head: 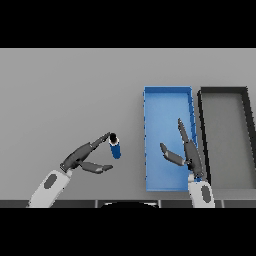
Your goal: Pick up the blue pipe and place it into the blue bin.
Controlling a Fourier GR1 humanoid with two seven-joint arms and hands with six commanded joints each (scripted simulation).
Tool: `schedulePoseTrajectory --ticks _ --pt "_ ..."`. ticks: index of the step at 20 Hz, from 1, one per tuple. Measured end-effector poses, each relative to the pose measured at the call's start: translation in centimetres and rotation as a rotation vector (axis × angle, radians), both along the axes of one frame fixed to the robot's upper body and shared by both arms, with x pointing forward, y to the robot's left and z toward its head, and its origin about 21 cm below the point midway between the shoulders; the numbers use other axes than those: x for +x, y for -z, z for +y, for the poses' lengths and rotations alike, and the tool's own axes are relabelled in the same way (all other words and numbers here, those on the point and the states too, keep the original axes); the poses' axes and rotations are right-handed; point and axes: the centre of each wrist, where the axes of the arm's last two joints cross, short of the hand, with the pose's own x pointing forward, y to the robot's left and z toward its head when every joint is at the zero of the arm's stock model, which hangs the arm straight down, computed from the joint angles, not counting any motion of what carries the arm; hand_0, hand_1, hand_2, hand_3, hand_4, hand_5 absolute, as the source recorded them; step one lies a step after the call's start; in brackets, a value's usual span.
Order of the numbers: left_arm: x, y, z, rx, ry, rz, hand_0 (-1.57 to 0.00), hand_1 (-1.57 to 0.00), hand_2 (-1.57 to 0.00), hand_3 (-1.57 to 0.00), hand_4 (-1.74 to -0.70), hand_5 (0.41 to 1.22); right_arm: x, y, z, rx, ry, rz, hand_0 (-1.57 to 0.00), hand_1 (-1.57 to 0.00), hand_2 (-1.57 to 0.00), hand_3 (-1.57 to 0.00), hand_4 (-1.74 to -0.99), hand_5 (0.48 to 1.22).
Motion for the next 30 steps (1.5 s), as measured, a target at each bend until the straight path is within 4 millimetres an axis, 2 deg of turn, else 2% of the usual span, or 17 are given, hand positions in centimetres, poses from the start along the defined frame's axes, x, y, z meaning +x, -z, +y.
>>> schedulePoseTrajectory --ticks 3,7,9,11,13,14,15,16,18,20,23,26,30 --pt "0.6 1.3 -1.2 -0.021 0.012 0.024 0.0 0.0 0.0 0.0 -1.19 0.469 -0.1 -0.1 -0.6 0.004 0.013 0.0 0.0 0.0 0.0 0.0 -1.212 0.61" --pt "1.7 1.6 -3.9 0.007 0.037 0.005 0.0 0.0 0.0 0.0 -1.13 0.462 -0.1 0.0 -0.6 0.006 0.014 0.011 0.0 0.0 0.0 0.0 -1.201 0.605" --pt "2.1 2.3 -5.0 -0.029 0.053 0.013 0.0 0.0 0.0 0.0 -1.17 0.495 -0.7 0.1 -0.6 0.006 0.004 0.001 0.0 0.0 0.0 0.0 -1.204 0.607" --pt "2.4 2.4 -5.4 -0.079 0.062 0.02 0.0 0.0 0.0 0.0 -1.21 0.533 -0.4 -0.2 -0.5 0.018 0.007 -0.001 0.0 0.0 0.0 0.0 -1.206 0.606" --pt "2.7 2.6 -5.9 -0.111 0.055 0.014 0.0 -0.04 -0.11 -0.04 -1.27 0.585 -0.1 0.1 -1.0 0.008 0.018 0.024 0.0 0.0 0.0 0.0 -1.196 0.603" --pt "2.8 2.8 -6.0 -0.126 0.047 0.023 -0.03 -0.14 -0.22 -0.12 -1.29 0.617 -0.3 0.1 -1.1 0.0 0.019 0.009 0.0 0.0 0.0 0.0 -1.196 0.605" --pt "2.9 2.4 -6.3 -0.147 0.043 0.018 -0.1 -0.26 -0.36 -0.22 -1.32 0.651 -0.1 -0.1 -0.9 0.005 0.018 0.015 0.0 0.0 0.0 0.0 -1.198 0.605" --pt "2.8 2.4 -6.5 -0.148 0.032 0.025 -0.29 -0.46 -0.54 -0.49 -1.34 0.765 0.0 -0.2 -0.8 0.013 0.014 0.01 0.0 0.0 0.0 0.0 -1.199 0.605" --pt "2.6 2.7 -7.1 -0.187 0.024 0.062 -0.72 -0.86 -0.9 -0.88 -1.48 0.929 -0.2 -0.4 -1.2 0.012 0.017 0.004 0.0 0.0 0.0 0.0 -1.198 0.604" --pt "2.3 2.9 -7.7 -0.164 0.046 0.044 -1.02 -1.11 -1.14 -1.1 -1.57 1.034 -0.4 -0.1 -0.9 0.023 0.012 0.019 0.0 0.0 0.0 0.0 -1.196 0.604" --pt "2.2 3.5 -8.4 -0.201 0.072 -0.008 -1.29 -1.34 -1.35 -1.27 -1.65 1.125 -0.3 0.0 -0.9 0.022 0.016 0.008 0.0 0.0 0.0 0.0 -1.191 0.602" --pt "2.0 3.5 -8.4 -0.209 0.055 -0.036 -1.43 -1.45 -1.46 -1.38 -1.69 1.172 -0.3 0.0 -1.0 0.024 0.009 0.012 0.0 0.0 0.0 0.0 -1.189 0.601" --pt "1.9 0.8 -9.5 -0.299 0.055 -0.099 -1.51 -1.52 -1.52 -1.45 -1.72 1.201 -0.2 0.2 -1.0 0.004 0.019 0.015 0.0 0.0 0.0 0.0 -1.183 0.606"
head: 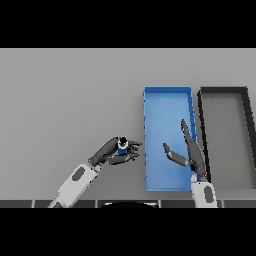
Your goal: Pick up the blue pipe and place it into the blue bin.
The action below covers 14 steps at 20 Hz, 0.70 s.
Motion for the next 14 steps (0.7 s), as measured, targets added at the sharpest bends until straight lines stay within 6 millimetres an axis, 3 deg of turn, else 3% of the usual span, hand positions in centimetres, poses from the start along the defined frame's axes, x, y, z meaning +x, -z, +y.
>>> schedulePoseTrajectory --ticks 4,8,11,14 --pt "-0.1 -2.8 -0.9 -0.043 0.043 -0.061 -1.55 -1.55 -1.55 -1.48 -1.73 1.213 0.1 -0.4 -0.3 -0.009 0.002 -0.012 0.0 0.0 0.0 0.0 -1.157 0.6" --pt "-0.4 -4.5 -1.7 -0.003 0.069 -0.051 -1.56 -1.56 -1.56 -1.49 -1.74 1.218 -0.1 -0.1 -0.4 -0.013 0.003 -0.026 0.0 0.0 0.0 0.0 -1.136 0.604" --pt "-0.8 -4.4 -2.0 0.022 0.081 -0.051 -1.57 -1.57 -1.57 -1.5 -1.74 1.219 -0.2 -0.1 -0.9 -0.01 0.004 -0.024 0.0 0.0 0.0 0.0 -1.127 0.605" --pt "-0.7 -4.5 -1.5 0.03 0.073 -0.047 -1.57 -1.57 -1.57 -1.5 -1.74 1.219 -0.1 0.1 -1.0 -0.001 0.0 -0.008 0.0 0.0 0.0 0.0 -1.178 0.605"
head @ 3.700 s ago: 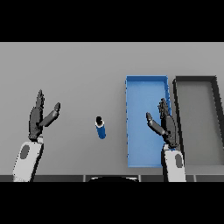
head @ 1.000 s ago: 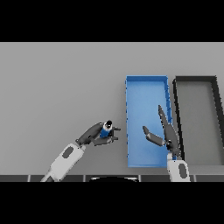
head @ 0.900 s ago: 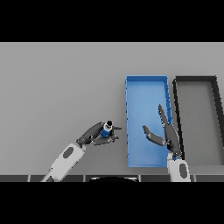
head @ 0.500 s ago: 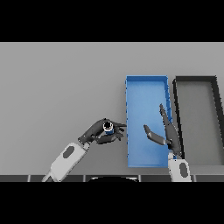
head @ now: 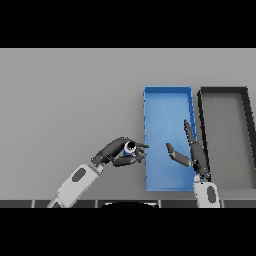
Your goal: Pick up the blue pipe and place it into the blue bin.
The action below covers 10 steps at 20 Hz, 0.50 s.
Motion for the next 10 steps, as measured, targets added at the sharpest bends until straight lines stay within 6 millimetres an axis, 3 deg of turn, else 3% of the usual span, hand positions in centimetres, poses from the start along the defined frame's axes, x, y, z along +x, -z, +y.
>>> schedulePoseTrajectory --ticks 5,7,10 --pt "0.3 0.1 0.0 0.015 -0.003 0.007 -1.57 -1.57 -1.57 -1.5 -1.74 1.22 0.3 -0.6 -0.6 0.079 -0.068 -0.061 0.0 0.0 0.0 0.0 -1.195 0.608" --pt "0.6 0.1 -0.2 0.018 -0.007 0.017 -1.57 -1.57 -1.57 -1.5 -1.74 1.22 0.9 -2.8 -1.1 0.19 -0.202 -0.088 0.0 0.0 0.0 0.0 -1.231 0.572" --pt "0.3 0.4 -0.1 0.023 0.002 0.008 -1.57 -1.57 -1.57 -1.49 -1.74 1.221 1.1 -6.6 -1.8 0.21 -0.412 -0.103 0.0 0.0 0.0 0.0 -1.303 0.515"
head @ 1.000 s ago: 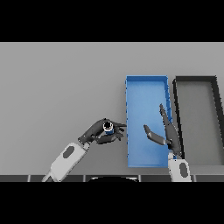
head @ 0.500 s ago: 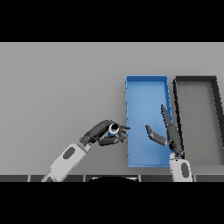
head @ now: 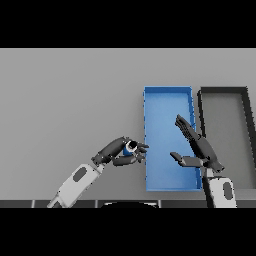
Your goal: Pick up the blue pipe and place it into the blue bin.
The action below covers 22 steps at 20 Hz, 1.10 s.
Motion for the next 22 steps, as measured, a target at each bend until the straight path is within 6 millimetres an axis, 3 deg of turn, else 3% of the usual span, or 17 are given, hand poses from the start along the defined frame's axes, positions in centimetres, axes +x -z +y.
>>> schedulePoseTrajectory --ticks 3,8,13,19,21,22 --pt "0.2 -0.6 -0.2 -0.007 0.008 -0.015 -1.57 -1.57 -1.57 -1.49 -1.74 1.221 0.6 -3.3 1.3 -0.073 -0.158 -0.01 0.0 0.0 0.0 0.0 -1.314 0.5" --pt "0.4 -0.7 -0.1 0.007 0.003 -0.007 -1.57 -1.57 -1.57 -1.48 -1.74 1.221 2.0 -6.6 4.7 -0.175 -0.344 -0.045 0.0 0.0 0.0 0.0 -1.306 0.521" --pt "0.1 -0.7 -0.2 -0.021 0.031 -0.017 -1.57 -1.57 -1.57 -1.52 -1.74 1.221 2.8 -7.4 8.2 -0.245 -0.47 -0.068 0.0 0.0 0.0 0.0 -1.232 0.531" --pt "0.2 -0.8 0.0 0.002 0.045 -0.028 -1.57 -1.57 -1.57 -1.54 -1.74 1.221 4.2 -7.5 12.0 -0.282 -0.564 -0.055 0.0 0.0 0.0 0.0 -1.218 0.508" --pt "0.4 -0.7 -0.2 0.02 0.051 -0.014 -1.57 -1.57 -1.57 -1.48 -1.74 1.221 5.1 -8.2 13.2 -0.277 -0.585 -0.072 -0.05 -0.08 -0.1 -0.05 -1.245 0.506" --pt "0.5 -0.7 0.0 -0.001 0.048 -0.007 -1.39 -1.33 -1.32 -1.29 -1.74 1.221 5.5 -8.2 13.7 -0.288 -0.598 -0.063 -0.18 -0.22 -0.24 -0.16 -1.294 0.509"
